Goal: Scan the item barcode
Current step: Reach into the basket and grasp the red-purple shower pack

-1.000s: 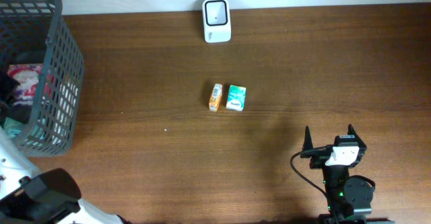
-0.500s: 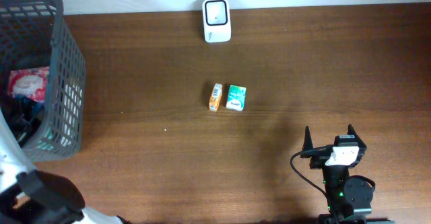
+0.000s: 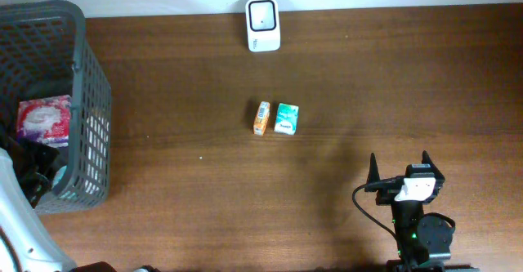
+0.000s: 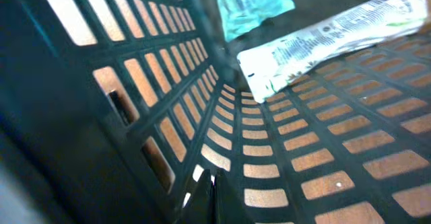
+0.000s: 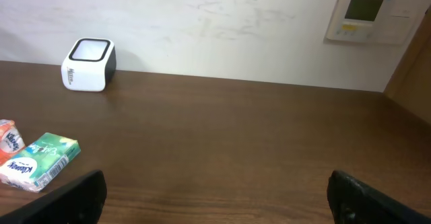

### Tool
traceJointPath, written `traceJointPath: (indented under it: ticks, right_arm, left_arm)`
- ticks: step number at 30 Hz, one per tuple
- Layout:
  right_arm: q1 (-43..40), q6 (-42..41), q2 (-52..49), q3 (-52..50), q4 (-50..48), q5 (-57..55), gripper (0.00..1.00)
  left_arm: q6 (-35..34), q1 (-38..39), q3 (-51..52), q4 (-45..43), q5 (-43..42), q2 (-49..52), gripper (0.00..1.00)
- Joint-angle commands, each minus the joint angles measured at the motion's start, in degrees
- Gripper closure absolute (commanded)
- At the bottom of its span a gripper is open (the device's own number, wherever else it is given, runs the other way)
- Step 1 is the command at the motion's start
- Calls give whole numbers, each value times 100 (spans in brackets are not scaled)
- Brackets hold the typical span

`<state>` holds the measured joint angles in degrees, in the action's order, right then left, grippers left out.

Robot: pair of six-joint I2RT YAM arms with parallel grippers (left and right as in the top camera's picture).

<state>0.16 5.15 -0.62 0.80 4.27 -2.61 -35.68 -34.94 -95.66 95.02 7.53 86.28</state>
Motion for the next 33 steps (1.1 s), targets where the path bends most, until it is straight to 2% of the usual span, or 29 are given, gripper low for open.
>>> traceJointPath:
  ticks: [1,8,15,19,21,23,25,26,28,29,33]
  right_arm:
    - [11,24,42,-48,4,-90,1]
    - [11,24,42,-48,4,-90,2]
    - [11,24,42,-48,4,-90,2]
    - [11,24,42,-48,4,-90,2]
    - [11,24,42,-48,4,-90,2]
    - [11,24,42,-48,4,-90,2]
    - [11,24,42,-48,4,-90,2]
    - [11,24,42,-48,4,-90,2]
    - [11,24,42,-48,4,-90,2]
    - [11,24,42,-48,4,-90,2]
    - [11,24,42,-48,4,-90,1]
  left_arm:
    - [-181,-313,103,173,219,-94,100]
    - [-269,-1261,107,173,-120,-103,100]
    - [-271,-1274,107,149,-291,-483,100]
    - [-260,-1274,107,-538,-1825,-577,100]
    - [378,-1268,107,-1342,-3187,-577,100]
    - [691,-1226,105,-2000,-3740,-577,91]
    - [730,-1165,105,-2778,-3685,-575,67]
    - [739,-1134,105,-3042,-3679,-575,62]
    - [970,-1005,105,-3679,-3421,-562,18]
    - [964,-903,105,-3877,-3045,-562,0]
    - [313,-334,105,-4304,-1792,-363,0]
